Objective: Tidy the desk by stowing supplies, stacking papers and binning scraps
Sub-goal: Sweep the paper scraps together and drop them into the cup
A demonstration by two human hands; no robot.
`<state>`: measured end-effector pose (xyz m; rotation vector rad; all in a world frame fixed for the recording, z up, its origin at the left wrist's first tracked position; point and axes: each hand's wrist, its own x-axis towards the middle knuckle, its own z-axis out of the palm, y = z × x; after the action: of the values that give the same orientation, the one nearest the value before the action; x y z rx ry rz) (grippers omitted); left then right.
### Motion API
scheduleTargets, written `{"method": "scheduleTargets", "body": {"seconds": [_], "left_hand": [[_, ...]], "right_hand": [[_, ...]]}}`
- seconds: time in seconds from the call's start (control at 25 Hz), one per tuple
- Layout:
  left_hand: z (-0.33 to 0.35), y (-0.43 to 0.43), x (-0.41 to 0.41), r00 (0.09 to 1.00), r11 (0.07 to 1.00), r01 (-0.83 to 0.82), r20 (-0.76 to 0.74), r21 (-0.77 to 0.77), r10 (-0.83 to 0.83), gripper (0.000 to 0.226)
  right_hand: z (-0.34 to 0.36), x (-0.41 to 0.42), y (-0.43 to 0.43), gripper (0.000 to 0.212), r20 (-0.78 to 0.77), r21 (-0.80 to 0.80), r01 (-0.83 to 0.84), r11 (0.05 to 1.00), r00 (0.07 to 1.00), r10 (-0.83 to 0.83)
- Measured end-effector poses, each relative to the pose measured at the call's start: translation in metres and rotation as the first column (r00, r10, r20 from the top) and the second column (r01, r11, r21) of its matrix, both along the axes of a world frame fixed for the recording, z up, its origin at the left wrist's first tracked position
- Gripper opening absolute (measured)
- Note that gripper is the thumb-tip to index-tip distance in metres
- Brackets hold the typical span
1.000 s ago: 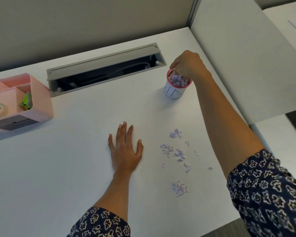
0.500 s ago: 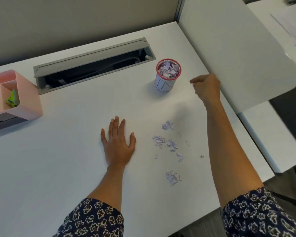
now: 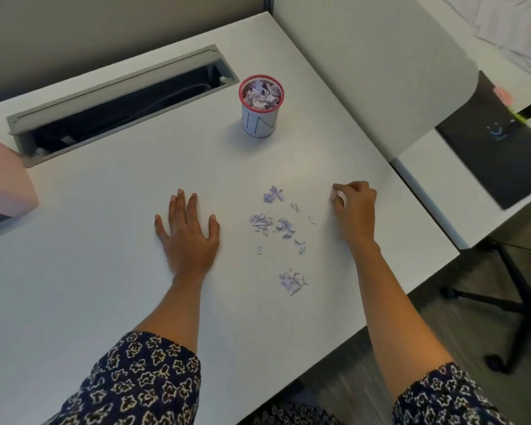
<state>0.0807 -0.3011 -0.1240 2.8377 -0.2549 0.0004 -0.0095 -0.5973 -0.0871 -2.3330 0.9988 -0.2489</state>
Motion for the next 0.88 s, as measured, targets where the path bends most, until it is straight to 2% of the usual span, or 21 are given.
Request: {"method": "scheduleTargets", "body": {"seconds": [0.16, 0.24, 0.32, 0.36, 0.44, 0.56, 0.64, 0.72, 0.8, 0.88], "left_hand": [[-0.001, 0.001, -0.001, 1.0, 1.0, 0.003, 0.007, -0.004, -0.003, 0.057], [-0.002, 0.001, 0.0, 1.0, 1.0, 0.009, 0.005, -0.005, -0.009, 0.058], [-0.002, 0.002, 0.0, 1.0, 1.0, 0.017, -0.003, -0.011, -0.017, 0.058], [-0.002, 0.003, -0.001, 1.0, 1.0, 0.021, -0.005, -0.011, -0.021, 0.058], [-0.002, 0.003, -0.001, 1.0, 1.0, 0.03, -0.006, -0.008, -0.03, 0.059], [-0.003, 0.004, -0.001, 0.999, 0.999, 0.046, -0.009, 0.004, -0.046, 0.059], [-0.003, 0.005, 0.0, 0.998, 0.998, 0.058, -0.014, 0.008, -0.058, 0.06], [-0.004, 0.005, -0.001, 0.998, 0.998, 0.067, -0.014, 0.008, -0.067, 0.06], [-0.005, 0.006, -0.001, 0.997, 0.998, 0.07, -0.019, 0.007, -0.07, 0.061], [-0.004, 0.005, -0.001, 0.997, 0.998, 0.068, -0.021, 0.004, -0.068, 0.061]], "right_hand": [[-0.009, -0.023, 0.053, 0.023, 0.034, -0.072, 0.146, 0.987, 0.989, -0.143], [-0.012, -0.031, 0.078, 0.026, 0.005, -0.07, 0.098, 0.993, 0.995, -0.097], [-0.011, -0.044, 0.093, 0.028, 0.056, 0.004, 0.03, 1.0, 0.998, -0.031], [-0.008, -0.051, 0.093, 0.029, 0.108, 0.032, 0.032, 0.999, 0.994, -0.035], [-0.005, -0.063, 0.079, 0.031, 0.146, -0.009, 0.113, 0.994, 0.983, -0.11], [-0.01, -0.083, 0.05, 0.041, 0.005, -0.112, 0.208, 0.972, 0.978, -0.209], [-0.014, -0.091, 0.046, 0.049, -0.072, -0.025, 0.16, 0.987, 0.984, -0.161], [-0.017, -0.098, 0.058, 0.055, -0.09, 0.023, 0.037, 0.999, 0.995, -0.035], [-0.019, -0.104, 0.082, 0.066, -0.118, 0.004, -0.109, 0.994, 0.987, 0.109], [-0.022, -0.109, 0.11, 0.086, -0.206, -0.038, -0.248, 0.968, 0.95, 0.235]]}}
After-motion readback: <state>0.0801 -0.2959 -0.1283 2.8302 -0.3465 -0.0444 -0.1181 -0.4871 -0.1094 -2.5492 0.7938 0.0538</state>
